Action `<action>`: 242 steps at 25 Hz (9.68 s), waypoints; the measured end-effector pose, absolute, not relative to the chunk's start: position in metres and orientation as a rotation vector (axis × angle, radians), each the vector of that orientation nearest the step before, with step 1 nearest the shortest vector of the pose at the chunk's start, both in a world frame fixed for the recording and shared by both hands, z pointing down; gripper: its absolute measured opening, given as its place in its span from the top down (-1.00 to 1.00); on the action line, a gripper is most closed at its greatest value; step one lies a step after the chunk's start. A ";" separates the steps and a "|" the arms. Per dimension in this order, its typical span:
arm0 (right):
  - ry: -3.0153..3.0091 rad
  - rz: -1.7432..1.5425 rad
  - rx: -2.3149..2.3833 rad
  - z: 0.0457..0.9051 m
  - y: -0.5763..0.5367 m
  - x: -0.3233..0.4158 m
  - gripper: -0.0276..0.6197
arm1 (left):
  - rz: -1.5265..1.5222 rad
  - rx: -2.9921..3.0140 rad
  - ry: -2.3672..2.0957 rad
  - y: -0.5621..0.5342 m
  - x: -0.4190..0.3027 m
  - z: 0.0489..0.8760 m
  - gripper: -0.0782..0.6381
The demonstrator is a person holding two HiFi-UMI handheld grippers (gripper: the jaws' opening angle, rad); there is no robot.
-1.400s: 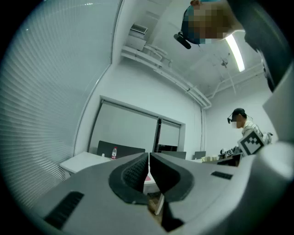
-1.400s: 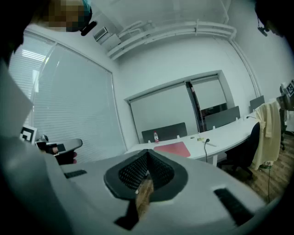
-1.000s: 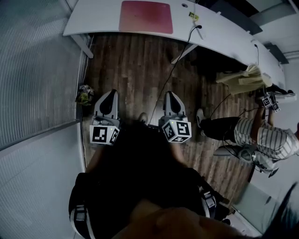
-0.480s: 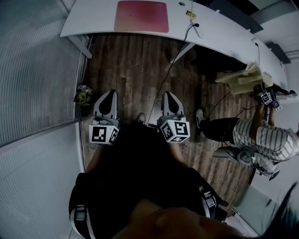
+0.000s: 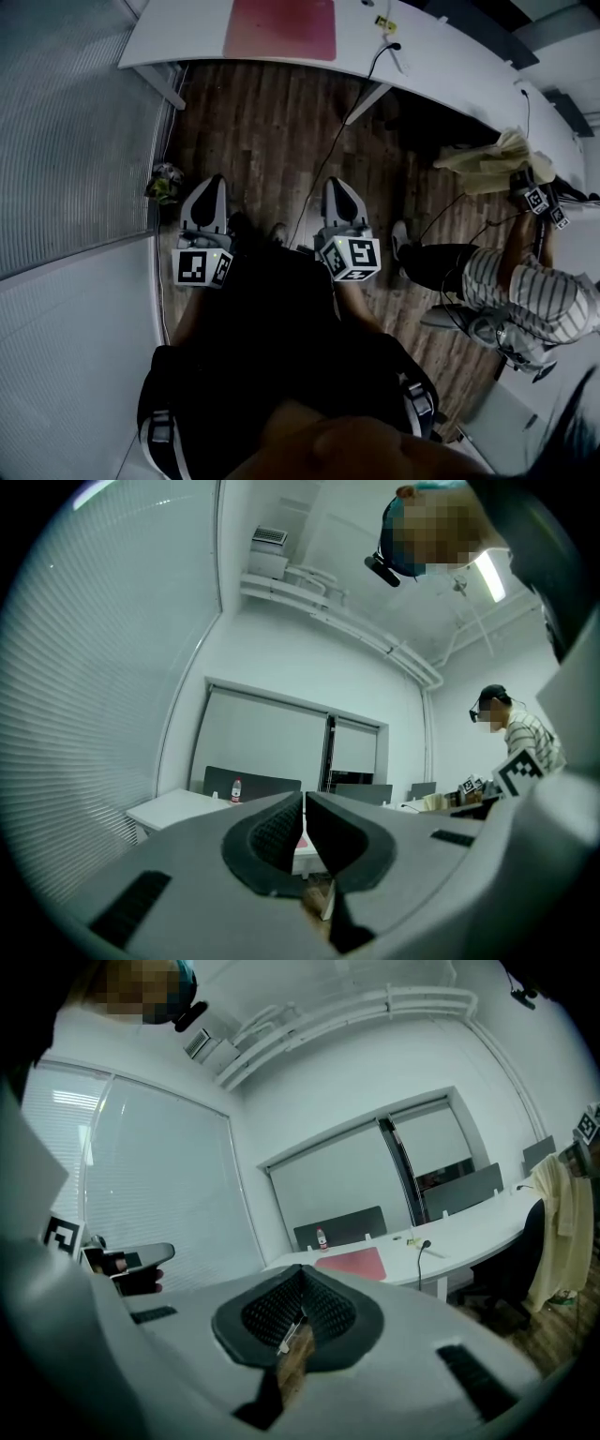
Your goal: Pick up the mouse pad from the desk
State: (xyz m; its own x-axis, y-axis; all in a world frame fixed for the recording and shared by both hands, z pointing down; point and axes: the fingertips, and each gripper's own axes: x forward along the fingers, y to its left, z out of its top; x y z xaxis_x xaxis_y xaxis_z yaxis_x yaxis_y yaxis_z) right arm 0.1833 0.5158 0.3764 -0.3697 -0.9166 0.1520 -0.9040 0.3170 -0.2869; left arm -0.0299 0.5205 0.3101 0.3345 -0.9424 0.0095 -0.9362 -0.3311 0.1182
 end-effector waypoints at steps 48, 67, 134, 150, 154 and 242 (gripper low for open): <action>2.483 -0.550 -1.881 0.409 0.086 0.052 0.91 | 0.055 2.477 -1.542 0.053 -0.173 0.392 0.75; 2.491 -0.482 -1.820 0.410 0.027 0.056 0.91 | 0.147 2.550 -1.598 0.023 -0.175 0.432 0.75; 2.508 -0.686 -1.849 0.518 -0.038 0.125 0.91 | 2.222 2.760 -0.266 -0.055 -0.091 0.796 0.59; 2.521 -0.688 -1.873 0.513 -0.037 0.112 0.91 | 2.158 2.830 -0.228 -0.051 -0.096 0.780 0.74; 2.519 -0.706 -1.870 0.519 -0.036 0.112 0.91 | 2.124 2.855 -0.223 -0.052 -0.095 0.778 0.75; 4.078 -0.125 -1.801 0.787 -0.026 0.203 0.40 | 1.808 2.748 -0.222 -0.054 -0.080 0.648 0.75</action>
